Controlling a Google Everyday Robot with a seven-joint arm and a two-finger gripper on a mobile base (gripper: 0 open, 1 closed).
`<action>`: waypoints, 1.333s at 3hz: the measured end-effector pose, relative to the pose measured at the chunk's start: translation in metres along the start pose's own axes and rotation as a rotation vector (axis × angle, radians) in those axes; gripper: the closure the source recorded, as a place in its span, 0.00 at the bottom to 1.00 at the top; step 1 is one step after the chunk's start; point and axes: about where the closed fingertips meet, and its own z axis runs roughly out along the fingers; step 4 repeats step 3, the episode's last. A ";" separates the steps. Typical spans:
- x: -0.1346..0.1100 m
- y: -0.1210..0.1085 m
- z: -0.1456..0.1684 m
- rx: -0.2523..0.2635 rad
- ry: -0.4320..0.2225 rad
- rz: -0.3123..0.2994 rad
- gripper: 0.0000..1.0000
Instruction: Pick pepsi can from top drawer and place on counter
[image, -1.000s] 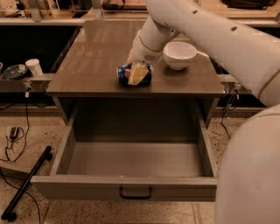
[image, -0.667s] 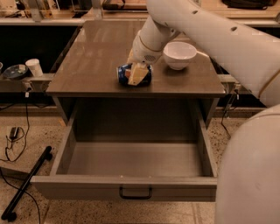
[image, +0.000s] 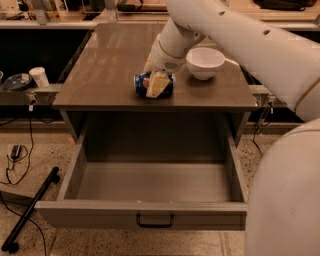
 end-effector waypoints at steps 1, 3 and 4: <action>-0.006 -0.007 -0.011 0.016 0.008 -0.016 0.00; -0.013 -0.018 -0.027 0.043 0.022 -0.039 0.00; -0.013 -0.018 -0.027 0.043 0.022 -0.039 0.00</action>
Offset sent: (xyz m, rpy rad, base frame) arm 0.0063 -0.0009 0.0341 -0.0206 -0.0544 0.0057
